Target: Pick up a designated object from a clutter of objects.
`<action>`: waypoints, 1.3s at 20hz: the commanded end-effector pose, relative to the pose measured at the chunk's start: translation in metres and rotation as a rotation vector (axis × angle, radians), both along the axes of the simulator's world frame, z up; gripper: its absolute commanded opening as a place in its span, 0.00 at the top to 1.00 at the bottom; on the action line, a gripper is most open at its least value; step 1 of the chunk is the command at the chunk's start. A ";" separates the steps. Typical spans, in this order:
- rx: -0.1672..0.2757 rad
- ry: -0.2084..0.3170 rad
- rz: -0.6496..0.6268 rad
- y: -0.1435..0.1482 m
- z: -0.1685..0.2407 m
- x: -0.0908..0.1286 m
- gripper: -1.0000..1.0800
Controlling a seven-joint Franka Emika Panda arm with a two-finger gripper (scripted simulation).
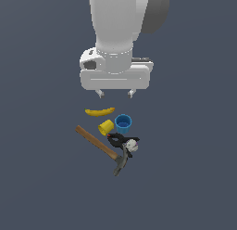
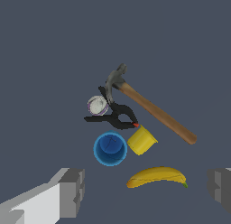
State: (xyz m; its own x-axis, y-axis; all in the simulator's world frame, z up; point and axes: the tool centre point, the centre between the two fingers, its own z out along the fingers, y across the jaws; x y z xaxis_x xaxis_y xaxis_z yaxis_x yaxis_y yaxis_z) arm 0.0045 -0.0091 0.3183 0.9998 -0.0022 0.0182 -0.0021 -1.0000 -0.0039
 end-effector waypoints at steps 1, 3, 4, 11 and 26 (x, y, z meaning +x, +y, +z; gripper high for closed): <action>0.000 0.000 0.000 0.000 0.000 0.000 0.04; 0.000 -0.002 -0.003 -0.001 0.000 0.000 0.04; 0.000 -0.005 -0.007 -0.003 0.001 0.001 0.04; -0.002 -0.033 -0.057 -0.020 0.009 0.003 0.04; -0.007 -0.027 0.041 -0.027 -0.017 0.012 0.04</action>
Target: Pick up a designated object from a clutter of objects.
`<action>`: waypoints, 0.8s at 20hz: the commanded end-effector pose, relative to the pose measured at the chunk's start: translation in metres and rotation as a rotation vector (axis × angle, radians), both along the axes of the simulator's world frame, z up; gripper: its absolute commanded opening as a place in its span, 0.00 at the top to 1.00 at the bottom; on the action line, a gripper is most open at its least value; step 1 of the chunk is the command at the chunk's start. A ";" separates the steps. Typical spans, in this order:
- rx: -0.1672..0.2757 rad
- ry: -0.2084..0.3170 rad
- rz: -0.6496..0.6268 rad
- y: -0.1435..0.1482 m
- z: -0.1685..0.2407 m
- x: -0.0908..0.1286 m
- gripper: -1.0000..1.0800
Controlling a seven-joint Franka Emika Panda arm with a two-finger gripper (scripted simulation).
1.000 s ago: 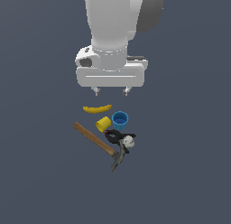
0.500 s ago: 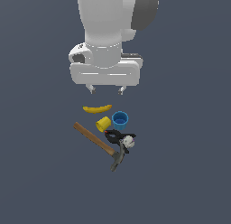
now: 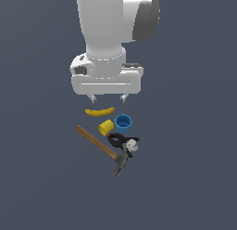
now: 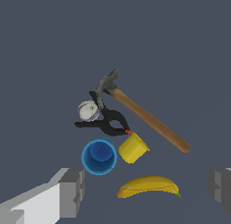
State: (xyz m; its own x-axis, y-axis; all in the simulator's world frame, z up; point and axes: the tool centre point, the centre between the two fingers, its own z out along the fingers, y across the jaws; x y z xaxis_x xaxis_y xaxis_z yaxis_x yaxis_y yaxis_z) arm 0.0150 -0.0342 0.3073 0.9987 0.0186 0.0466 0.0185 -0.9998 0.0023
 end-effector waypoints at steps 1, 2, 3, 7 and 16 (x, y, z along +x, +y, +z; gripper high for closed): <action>-0.002 0.003 0.036 -0.003 -0.010 0.003 0.04; -0.003 0.004 0.053 -0.004 -0.014 0.005 0.04; -0.004 0.005 0.072 -0.005 -0.019 0.007 0.04; -0.009 0.010 0.157 -0.011 -0.043 0.013 0.04; -0.017 0.024 0.370 -0.026 -0.102 0.025 0.04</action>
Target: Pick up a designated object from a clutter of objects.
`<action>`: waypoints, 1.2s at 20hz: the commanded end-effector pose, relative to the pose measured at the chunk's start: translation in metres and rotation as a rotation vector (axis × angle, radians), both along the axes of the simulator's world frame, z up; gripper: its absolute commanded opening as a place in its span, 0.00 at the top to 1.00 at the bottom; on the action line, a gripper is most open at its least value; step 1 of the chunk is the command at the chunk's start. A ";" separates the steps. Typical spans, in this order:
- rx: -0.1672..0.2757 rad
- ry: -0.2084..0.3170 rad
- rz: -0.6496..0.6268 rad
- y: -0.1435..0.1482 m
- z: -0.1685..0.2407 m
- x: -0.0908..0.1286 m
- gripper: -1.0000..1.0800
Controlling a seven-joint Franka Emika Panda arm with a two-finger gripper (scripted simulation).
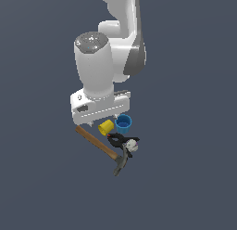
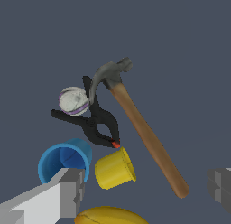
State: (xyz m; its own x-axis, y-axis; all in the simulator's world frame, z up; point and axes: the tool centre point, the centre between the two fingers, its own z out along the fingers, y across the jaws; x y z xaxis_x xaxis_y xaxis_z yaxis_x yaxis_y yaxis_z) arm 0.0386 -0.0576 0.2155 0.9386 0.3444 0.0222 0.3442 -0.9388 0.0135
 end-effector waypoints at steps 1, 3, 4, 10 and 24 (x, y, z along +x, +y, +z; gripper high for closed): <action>-0.001 0.003 0.061 -0.004 -0.017 0.002 0.04; -0.002 0.007 0.108 -0.007 -0.030 0.004 0.04; -0.003 0.008 0.132 -0.009 -0.037 0.005 0.04; -0.003 0.017 0.270 -0.018 -0.077 0.006 0.04; -0.001 0.026 0.440 -0.027 -0.126 0.004 0.04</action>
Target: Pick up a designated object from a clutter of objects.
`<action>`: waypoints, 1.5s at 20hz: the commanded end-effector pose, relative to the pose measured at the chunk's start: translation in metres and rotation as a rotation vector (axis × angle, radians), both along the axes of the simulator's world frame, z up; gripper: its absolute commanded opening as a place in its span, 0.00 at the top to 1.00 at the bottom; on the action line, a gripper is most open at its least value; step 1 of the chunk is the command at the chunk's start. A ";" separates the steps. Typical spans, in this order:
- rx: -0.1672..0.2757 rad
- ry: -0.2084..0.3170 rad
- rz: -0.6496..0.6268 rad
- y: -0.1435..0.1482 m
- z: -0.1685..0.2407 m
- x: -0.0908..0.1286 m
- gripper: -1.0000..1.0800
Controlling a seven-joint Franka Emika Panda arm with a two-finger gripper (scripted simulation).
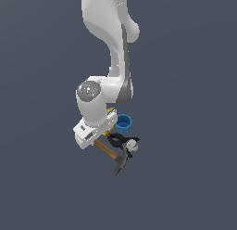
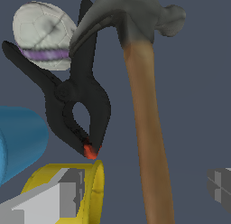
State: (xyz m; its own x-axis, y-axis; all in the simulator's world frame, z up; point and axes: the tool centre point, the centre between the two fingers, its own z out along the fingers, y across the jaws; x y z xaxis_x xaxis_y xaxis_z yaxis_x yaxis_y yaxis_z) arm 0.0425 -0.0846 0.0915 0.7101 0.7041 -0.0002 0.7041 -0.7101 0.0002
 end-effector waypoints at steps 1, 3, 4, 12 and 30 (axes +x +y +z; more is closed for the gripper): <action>0.000 0.000 0.013 -0.001 -0.003 0.000 0.04; 0.000 0.000 0.015 -0.001 -0.004 0.000 0.04; 0.000 0.001 0.011 -0.001 -0.003 0.000 0.04; 0.000 0.000 0.013 -0.001 -0.025 -0.001 0.04; 0.000 0.000 0.016 -0.001 -0.054 0.000 1.00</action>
State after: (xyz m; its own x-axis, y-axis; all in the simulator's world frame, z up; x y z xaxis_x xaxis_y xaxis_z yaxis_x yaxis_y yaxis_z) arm 0.0438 -0.0865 0.0397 0.6998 0.7143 0.0024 0.7143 -0.6998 0.0046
